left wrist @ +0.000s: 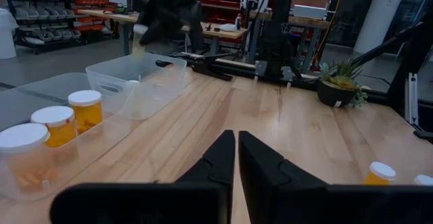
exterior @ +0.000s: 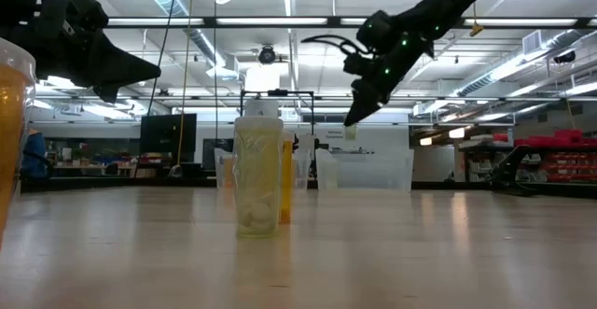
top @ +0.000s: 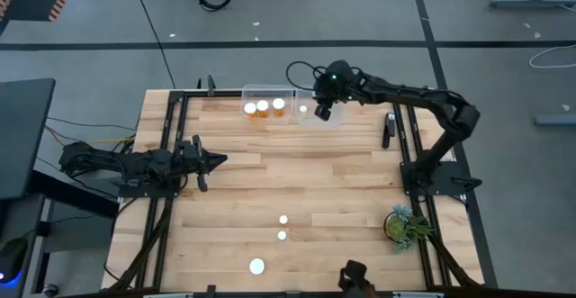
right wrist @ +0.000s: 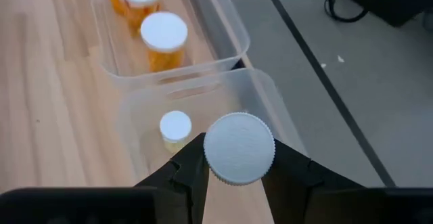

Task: Pick and place medicine bottles into bin by pill shape (circle, oval)
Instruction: Put the yellow pill bottle into the right transparent bin

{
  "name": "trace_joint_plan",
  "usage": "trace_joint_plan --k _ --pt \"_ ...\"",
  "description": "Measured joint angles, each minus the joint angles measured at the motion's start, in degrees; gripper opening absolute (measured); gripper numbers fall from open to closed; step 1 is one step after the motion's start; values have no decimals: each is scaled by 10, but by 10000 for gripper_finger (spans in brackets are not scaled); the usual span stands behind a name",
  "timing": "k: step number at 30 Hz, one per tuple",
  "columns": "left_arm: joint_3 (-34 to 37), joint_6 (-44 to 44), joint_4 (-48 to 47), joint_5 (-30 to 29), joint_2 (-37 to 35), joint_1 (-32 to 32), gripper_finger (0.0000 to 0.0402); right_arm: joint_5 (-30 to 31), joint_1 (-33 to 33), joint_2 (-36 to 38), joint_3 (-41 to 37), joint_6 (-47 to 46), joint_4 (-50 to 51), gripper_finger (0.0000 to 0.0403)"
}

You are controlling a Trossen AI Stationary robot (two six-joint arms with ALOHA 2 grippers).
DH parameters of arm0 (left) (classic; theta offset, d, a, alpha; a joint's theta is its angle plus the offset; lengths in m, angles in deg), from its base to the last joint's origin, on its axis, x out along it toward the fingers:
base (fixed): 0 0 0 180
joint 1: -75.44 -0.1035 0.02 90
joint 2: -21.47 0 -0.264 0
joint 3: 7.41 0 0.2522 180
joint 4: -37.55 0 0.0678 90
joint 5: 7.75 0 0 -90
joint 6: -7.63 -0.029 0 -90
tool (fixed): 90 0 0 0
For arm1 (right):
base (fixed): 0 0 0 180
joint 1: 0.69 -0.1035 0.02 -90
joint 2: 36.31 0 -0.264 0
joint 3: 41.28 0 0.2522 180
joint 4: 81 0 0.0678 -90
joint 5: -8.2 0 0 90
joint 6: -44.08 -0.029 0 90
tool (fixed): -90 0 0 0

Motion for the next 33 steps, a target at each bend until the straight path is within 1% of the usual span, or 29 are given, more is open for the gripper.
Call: trace_joint_plan --k 4,13,20,24,33 --pt "0 0 0 0 0 0 23 -2 8 -32 0 1 -24 129" --pt "0 0 0 0 0 0 36 -27 39 -85 0 -5 -50 129" --pt "0 0 0 0 0 0 26 -39 56 -123 0 -17 -46 129" --pt "0 0 0 0 0 0 24 -41 57 -130 0 -20 -45 129" --pt "0 0 0 0 0 0 36 -42 59 -130 0 -30 -42 129"
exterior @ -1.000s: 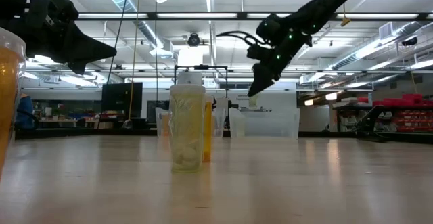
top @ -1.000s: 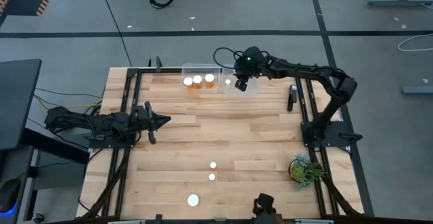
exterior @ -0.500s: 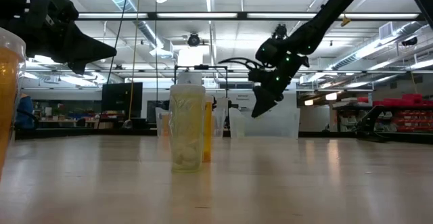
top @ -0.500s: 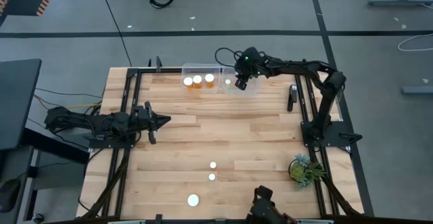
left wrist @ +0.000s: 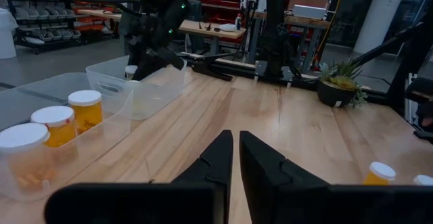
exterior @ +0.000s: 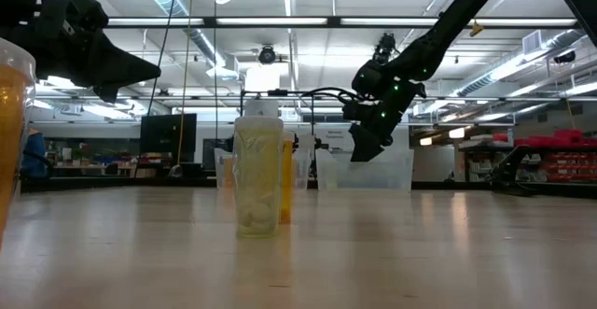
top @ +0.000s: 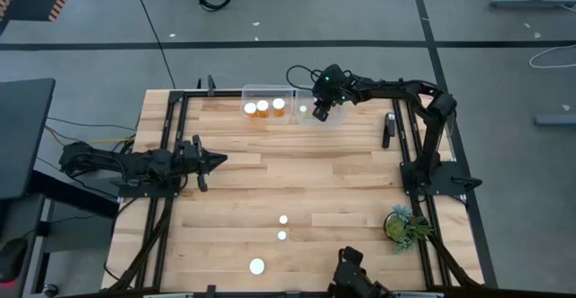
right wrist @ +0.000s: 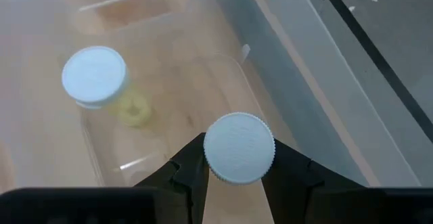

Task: Pick and place medicine bottles into bin by pill shape (circle, oval)
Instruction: Put the yellow pill bottle into the right transparent bin

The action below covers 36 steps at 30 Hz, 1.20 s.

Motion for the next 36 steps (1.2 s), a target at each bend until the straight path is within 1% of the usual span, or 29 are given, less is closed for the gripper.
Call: trace_joint_plan --k 11,18,23,30,36 --pt "0 0 0 0 0 0 24 0 0 0 0 -22 4 132" --pt "0 0 0 0 0 0 36 0 0 0 0 -21 4 158" --pt "0 0 0 0 0 0 32 1 0 0 0 -21 4 169" --pt "0 0 0 0 0 0 23 1 -7 0 0 -19 3 171" --pt "0 0 0 0 0 0 33 4 -8 0 0 -20 -4 171"
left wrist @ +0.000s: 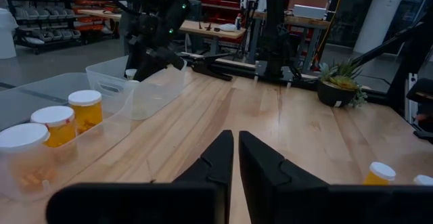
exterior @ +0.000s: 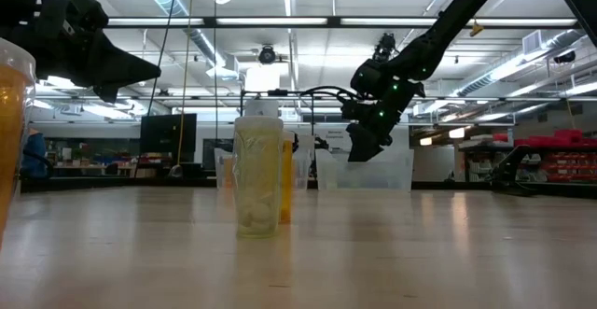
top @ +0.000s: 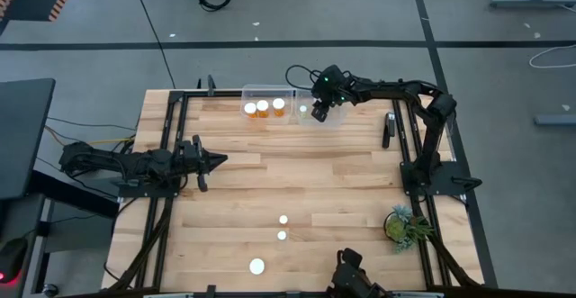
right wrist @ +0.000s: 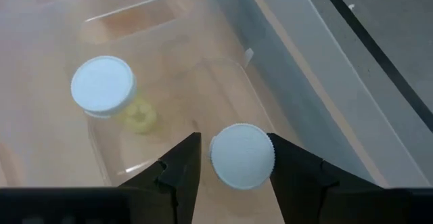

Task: Pick and place medicine bottles into bin by pill shape (circle, oval)
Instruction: Put the yellow pill bottle into the right transparent bin

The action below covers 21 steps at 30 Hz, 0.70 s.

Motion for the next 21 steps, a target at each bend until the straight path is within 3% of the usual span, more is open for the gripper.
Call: trace_joint_plan --k 11,21 --pt "0 0 0 0 0 0 25 0 0 0 0 1 0 175" --pt "0 0 0 0 0 0 35 0 0 0 0 6 0 235"
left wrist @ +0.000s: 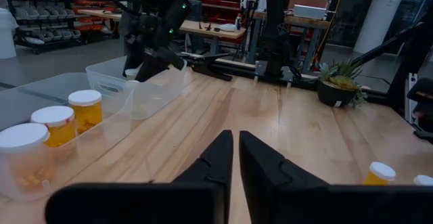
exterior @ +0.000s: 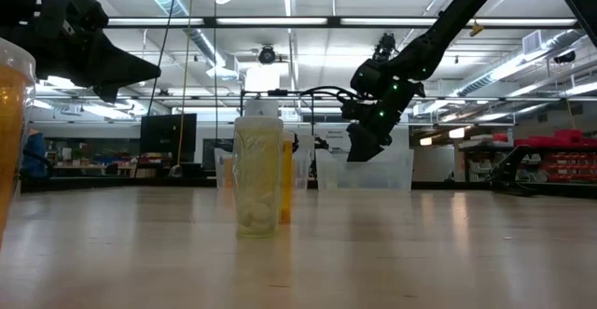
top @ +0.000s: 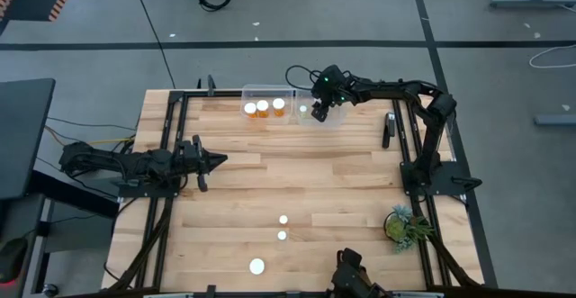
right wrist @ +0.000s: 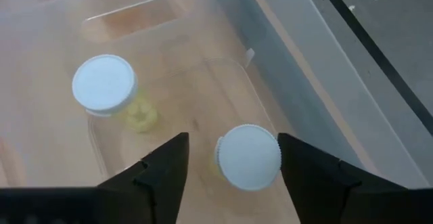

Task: Pick and place medicine bottles into bin by pill shape (circle, oval)
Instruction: Put the yellow pill bottle into the right transparent bin, then put the small orange pill bottle into the right transparent bin

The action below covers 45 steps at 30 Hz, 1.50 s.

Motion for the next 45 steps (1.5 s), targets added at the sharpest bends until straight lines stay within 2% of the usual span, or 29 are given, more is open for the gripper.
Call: trace_joint_plan --k 13,19,23,32,38,45 --pt "0 0 0 0 0 0 23 2 -10 0 34 5 44 260" --pt "0 0 0 0 0 0 33 56 -31 0 62 10 84 260" --pt "0 0 0 0 0 0 36 65 -47 0 77 12 105 260" --pt "0 0 0 0 0 0 23 69 -93 0 116 12 177 260" --pt "0 0 0 0 0 0 31 122 -136 0 163 9 254 260" --pt "0 0 0 0 0 0 34 122 -200 1 178 9 263 259"
